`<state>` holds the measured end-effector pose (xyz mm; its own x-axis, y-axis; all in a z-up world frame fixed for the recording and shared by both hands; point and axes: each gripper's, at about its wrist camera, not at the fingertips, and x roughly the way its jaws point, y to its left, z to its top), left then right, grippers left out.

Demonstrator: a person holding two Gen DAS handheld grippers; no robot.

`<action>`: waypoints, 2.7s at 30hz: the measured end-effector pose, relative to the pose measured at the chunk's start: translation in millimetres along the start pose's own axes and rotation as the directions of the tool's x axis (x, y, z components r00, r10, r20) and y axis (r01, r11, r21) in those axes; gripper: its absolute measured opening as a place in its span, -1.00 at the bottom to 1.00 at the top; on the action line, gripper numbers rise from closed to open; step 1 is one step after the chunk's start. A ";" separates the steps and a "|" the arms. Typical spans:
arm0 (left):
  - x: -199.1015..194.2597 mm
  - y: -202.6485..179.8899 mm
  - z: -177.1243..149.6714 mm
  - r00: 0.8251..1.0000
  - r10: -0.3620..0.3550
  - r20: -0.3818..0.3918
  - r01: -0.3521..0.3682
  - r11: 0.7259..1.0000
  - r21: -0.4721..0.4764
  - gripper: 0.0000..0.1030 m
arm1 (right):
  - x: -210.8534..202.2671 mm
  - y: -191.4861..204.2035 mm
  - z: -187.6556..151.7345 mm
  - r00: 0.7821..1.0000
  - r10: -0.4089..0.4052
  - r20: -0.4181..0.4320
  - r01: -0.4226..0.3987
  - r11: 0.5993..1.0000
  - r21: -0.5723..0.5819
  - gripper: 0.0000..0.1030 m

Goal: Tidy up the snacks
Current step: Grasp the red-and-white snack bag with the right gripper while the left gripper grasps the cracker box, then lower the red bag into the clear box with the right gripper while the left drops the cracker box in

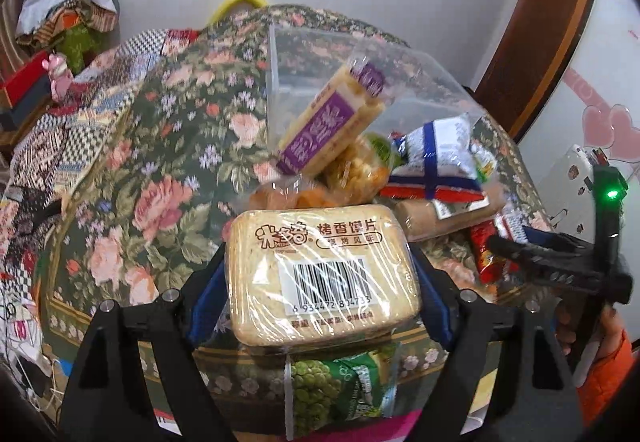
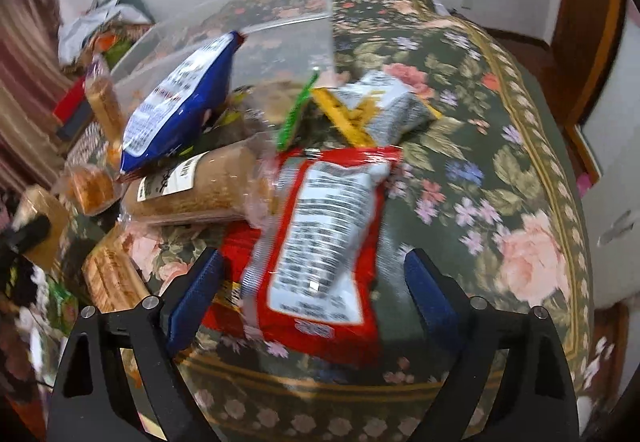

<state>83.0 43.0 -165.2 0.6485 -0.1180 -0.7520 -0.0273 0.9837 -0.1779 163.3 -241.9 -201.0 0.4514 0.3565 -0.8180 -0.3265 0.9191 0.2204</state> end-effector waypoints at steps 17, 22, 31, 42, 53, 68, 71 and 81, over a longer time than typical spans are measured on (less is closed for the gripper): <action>-7.4 -5.5 13.6 0.999 -0.001 0.033 0.001 1.000 0.004 0.59 | 11.7 -4.7 -1.2 0.995 -0.091 0.035 0.094 0.993 -0.077 0.31; -15.3 -8.9 25.3 0.998 -0.001 0.066 0.000 1.000 0.009 0.59 | -5.7 -16.6 -8.9 0.995 -0.084 0.049 0.087 0.995 -0.054 0.31; -19.8 -12.8 48.1 0.995 -0.012 0.095 0.011 1.000 0.009 0.59 | -47.7 -9.6 16.1 0.982 -0.075 0.173 0.086 0.995 -0.057 0.31; -20.1 -17.3 92.5 0.991 -0.025 0.135 0.022 0.999 0.025 0.59 | -72.8 26.0 57.7 0.951 0.003 0.309 0.043 0.989 -0.143 0.31; 4.0 -13.3 134.3 0.991 -0.010 0.137 0.008 1.000 0.014 0.59 | -71.1 47.9 92.3 0.927 0.042 0.373 0.020 0.987 -0.162 0.31; 64.1 -7.3 164.6 0.996 0.031 0.083 -0.031 0.999 -0.010 0.59 | -13.3 51.0 134.7 0.952 0.041 0.302 0.009 0.987 -0.162 0.31; 75.5 -7.7 169.3 0.997 0.037 0.071 -0.037 0.999 -0.007 0.59 | -0.9 50.6 142.0 0.960 0.030 0.279 0.019 0.985 -0.170 0.31; 86.4 -12.2 174.9 0.997 0.051 0.064 -0.053 0.998 0.037 0.59 | 28.1 53.9 149.5 0.982 0.017 0.189 0.020 0.981 -0.193 0.32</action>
<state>272.5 44.5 -117.0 0.6936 -0.0589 -0.7180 -0.0340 0.9929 -0.1143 282.5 -157.4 -132.8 0.5945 0.3970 -0.6993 -0.4712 0.8767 0.0971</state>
